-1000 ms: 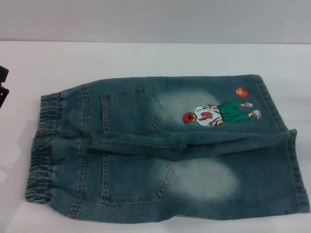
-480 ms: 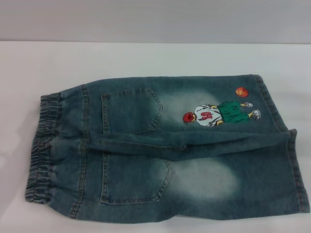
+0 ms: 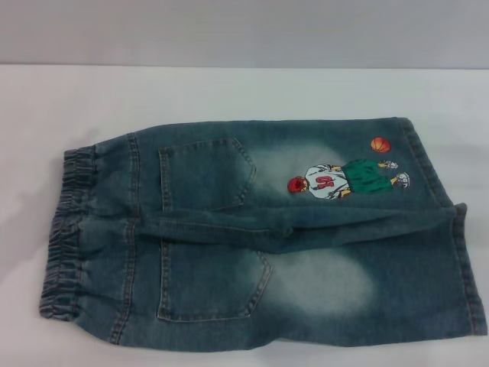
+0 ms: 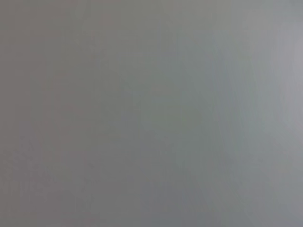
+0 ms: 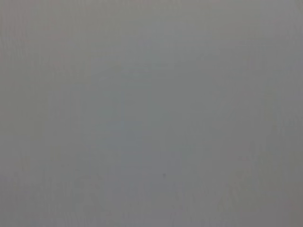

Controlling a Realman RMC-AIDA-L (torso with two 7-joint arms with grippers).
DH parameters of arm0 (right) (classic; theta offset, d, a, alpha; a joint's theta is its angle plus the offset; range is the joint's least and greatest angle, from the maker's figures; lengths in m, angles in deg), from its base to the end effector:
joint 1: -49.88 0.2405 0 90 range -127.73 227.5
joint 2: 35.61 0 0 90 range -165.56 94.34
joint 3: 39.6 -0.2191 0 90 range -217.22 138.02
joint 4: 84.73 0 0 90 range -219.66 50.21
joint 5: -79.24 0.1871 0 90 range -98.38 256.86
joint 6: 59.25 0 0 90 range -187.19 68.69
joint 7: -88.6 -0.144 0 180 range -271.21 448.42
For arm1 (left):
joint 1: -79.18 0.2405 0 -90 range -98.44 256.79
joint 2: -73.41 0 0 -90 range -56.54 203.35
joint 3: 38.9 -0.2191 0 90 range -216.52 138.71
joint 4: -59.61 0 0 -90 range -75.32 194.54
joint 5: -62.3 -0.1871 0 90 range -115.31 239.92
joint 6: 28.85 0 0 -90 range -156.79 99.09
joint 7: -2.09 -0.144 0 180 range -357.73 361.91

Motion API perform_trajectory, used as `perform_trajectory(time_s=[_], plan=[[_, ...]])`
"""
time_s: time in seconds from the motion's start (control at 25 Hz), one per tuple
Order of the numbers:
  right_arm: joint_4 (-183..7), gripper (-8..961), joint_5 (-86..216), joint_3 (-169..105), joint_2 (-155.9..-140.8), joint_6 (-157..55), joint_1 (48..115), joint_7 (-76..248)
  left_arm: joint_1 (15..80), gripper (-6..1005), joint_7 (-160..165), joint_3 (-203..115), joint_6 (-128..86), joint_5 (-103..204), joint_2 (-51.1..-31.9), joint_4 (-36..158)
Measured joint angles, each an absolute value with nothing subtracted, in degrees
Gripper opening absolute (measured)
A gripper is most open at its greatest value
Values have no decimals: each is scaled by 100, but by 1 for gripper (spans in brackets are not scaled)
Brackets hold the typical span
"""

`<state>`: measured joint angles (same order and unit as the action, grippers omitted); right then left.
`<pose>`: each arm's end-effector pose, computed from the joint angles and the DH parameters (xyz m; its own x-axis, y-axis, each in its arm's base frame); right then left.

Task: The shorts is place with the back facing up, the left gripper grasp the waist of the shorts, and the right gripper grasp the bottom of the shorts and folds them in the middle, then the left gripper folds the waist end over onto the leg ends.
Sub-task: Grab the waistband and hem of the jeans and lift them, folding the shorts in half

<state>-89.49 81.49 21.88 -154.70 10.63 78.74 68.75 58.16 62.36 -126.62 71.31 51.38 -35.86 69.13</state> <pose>0.3087 0.3220 0.0932 0.5325 0.2490 -0.8090 -0.8463 0.1705 -0.5046 -0.2479 0.2720 0.1040 0.1546 -0.0999 0.9829 0.7223 -0.6673 -0.1814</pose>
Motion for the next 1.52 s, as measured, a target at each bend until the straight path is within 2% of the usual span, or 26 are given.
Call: perform_trajectory(time_s=[0.08, 0.12, 0.32, 0.44, 0.52, 0.56, 0.96, 1.52], plan=[[-8946, 637, 8149, 2190, -15470, 1061, 7873, 6875, 5744, 833, 6584, -12622, 6966, 4819, -3423, 7092], [-8947, 637, 8149, 2191, -15470, 1057, 7872, 6874, 5744, 833, 6584, -12622, 6966, 4819, -3423, 7092], [-8964, 637, 8149, 2192, -15470, 1041, 7871, 6873, 5730, 832, 7229, -12551, 6656, 4305, -3185, 7530], [-8955, 636, 8150, 2193, -15470, 1028, 7871, 6874, 5728, 832, 8092, -11974, 6444, 3124, -2887, 8011], [-8953, 636, 8149, 2193, -15470, 1024, 7871, 6873, 5728, 832, 8092, -11974, 6444, 3124, -2887, 8011], [-8958, 636, 8149, 2192, -15470, 1022, 7871, 6874, 5726, 832, 8682, -11106, 6404, 1822, -2786, 8385], [-8949, 636, 8137, 2167, -15461, 1009, 7896, 6875, 5721, 832, 10186, -9463, 6382, -1164, -2642, 9063], [-8982, 636, 8137, 2139, -15443, 929, 7933, 6920, 5876, 832, 11479, -8695, 6649, -3205, -2692, 9824]])
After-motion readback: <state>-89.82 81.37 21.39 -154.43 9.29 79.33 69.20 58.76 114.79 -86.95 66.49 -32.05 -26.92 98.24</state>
